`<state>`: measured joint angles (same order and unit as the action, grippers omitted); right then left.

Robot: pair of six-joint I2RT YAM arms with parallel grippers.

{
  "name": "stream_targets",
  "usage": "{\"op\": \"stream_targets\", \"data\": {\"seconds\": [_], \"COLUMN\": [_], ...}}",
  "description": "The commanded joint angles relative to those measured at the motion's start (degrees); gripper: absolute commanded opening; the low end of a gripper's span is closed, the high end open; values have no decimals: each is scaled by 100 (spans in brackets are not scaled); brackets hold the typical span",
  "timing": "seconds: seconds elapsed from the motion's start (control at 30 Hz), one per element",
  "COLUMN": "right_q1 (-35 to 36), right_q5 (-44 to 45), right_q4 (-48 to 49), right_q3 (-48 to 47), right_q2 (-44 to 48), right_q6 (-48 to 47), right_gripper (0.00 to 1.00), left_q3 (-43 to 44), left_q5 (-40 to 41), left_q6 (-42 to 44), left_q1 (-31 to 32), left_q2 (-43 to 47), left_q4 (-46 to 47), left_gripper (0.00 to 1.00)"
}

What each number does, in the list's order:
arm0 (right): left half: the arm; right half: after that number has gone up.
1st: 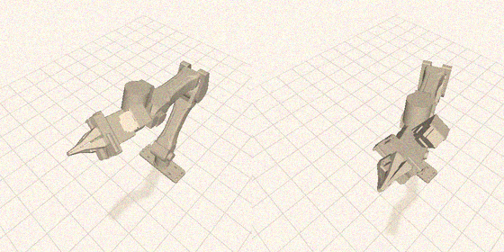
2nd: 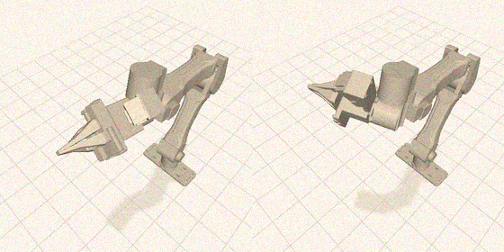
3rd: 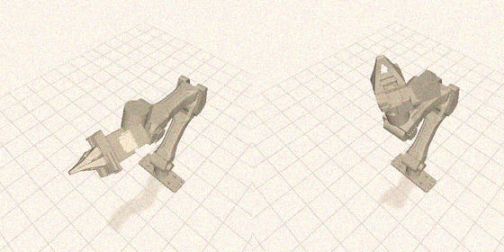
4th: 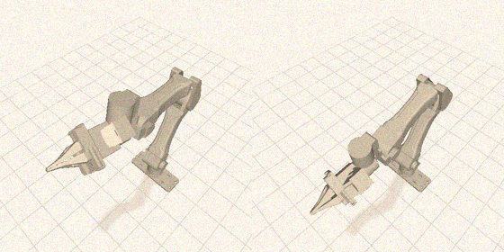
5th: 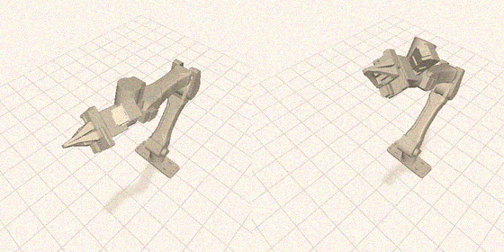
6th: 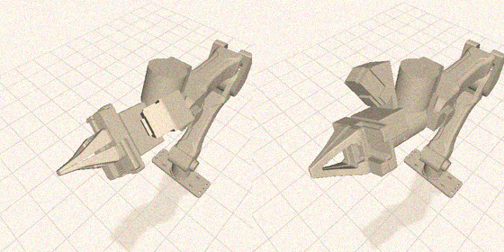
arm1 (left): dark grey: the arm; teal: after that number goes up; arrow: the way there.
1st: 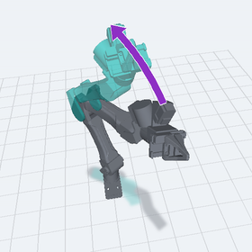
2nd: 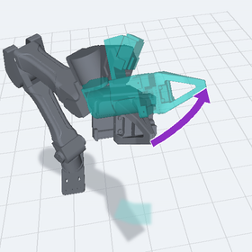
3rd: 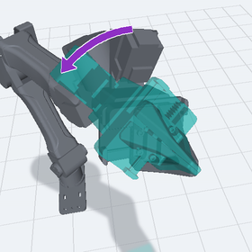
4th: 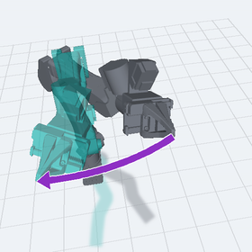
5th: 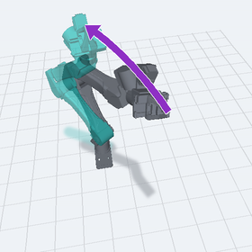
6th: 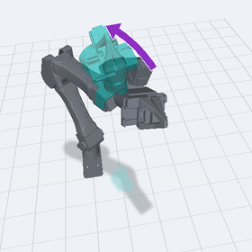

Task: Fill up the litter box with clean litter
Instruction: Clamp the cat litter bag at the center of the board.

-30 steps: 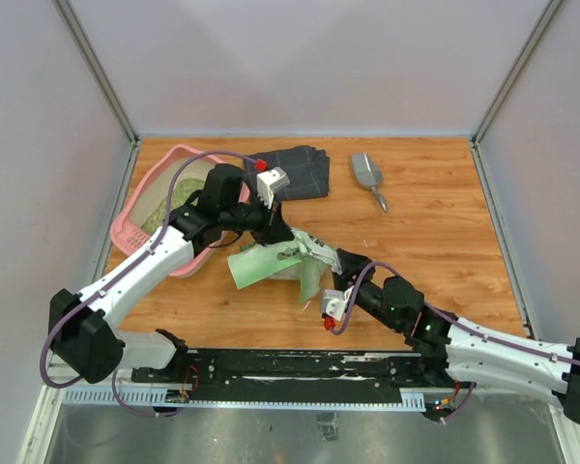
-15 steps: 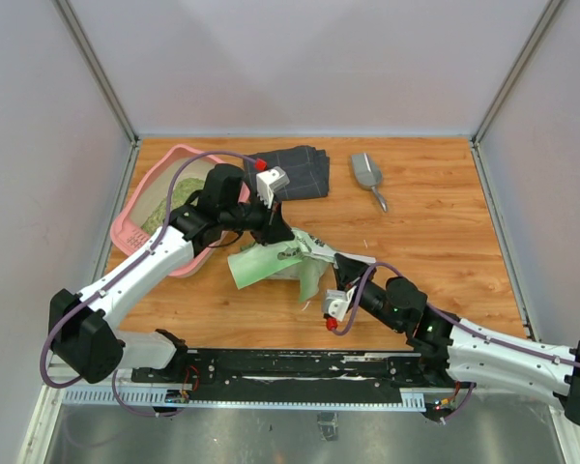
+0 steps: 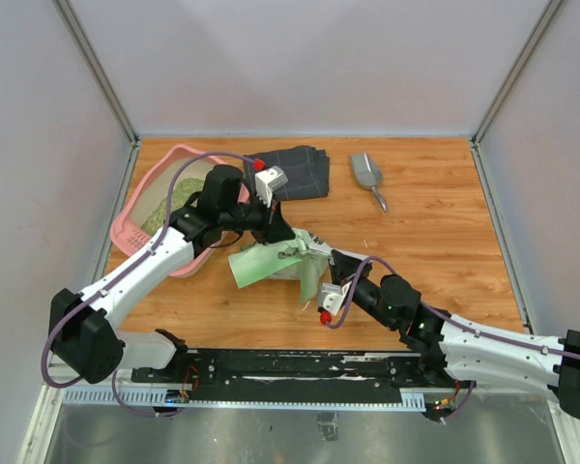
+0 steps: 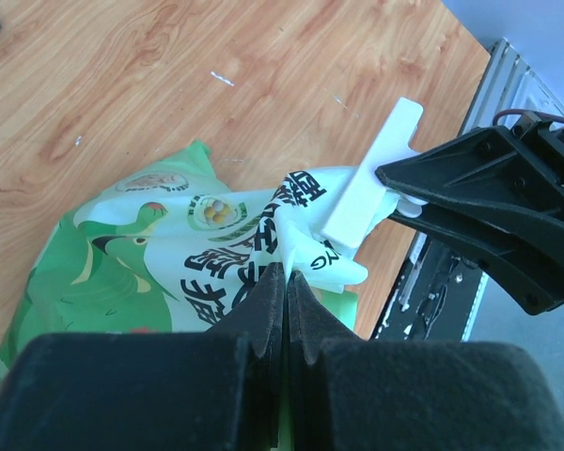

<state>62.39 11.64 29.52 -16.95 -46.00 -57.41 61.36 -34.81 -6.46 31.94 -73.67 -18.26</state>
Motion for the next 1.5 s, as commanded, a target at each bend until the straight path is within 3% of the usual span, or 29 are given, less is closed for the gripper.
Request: {"op": "stream_targets", "data": {"seconds": [0.0,0.13,0.33,0.5,0.57,0.67,0.87,1.2,1.47], "right_q1": [133,134,137,100,82,47,-123,-658,-829], "right_q5": [96,-222,6,376,362,383,210,-398,-606], "right_q4": [956,610,695,385,414,500,743,518,485], "right_q3": [238,167,114,-7,3,6,257,494,408], "right_q2": [113,125,115,-171,-205,-263,-107,363,232], "right_q6": [118,144,252,494,603,676,916,1337,1482], "right_gripper": [1,1,1,1,1,1,1,1,1], "left_q3": [103,78,134,63,36,53,-212,-536,-1058], "left_q5": [-173,-213,-166,1036,1579,2518,3348,4663,5252], "left_q6": [-76,-120,5,1047,1471,2057,2915,3884,4278], "left_q1": [-55,-74,-83,-55,214,1035,2486,3037,3106], "left_q2": [186,177,182,693,1006,1299,1407,751,956], "left_q4": [597,644,514,196,148,15,-46,-64,388], "left_gripper": [0,0,1,35,40,41,43,51,53]}}
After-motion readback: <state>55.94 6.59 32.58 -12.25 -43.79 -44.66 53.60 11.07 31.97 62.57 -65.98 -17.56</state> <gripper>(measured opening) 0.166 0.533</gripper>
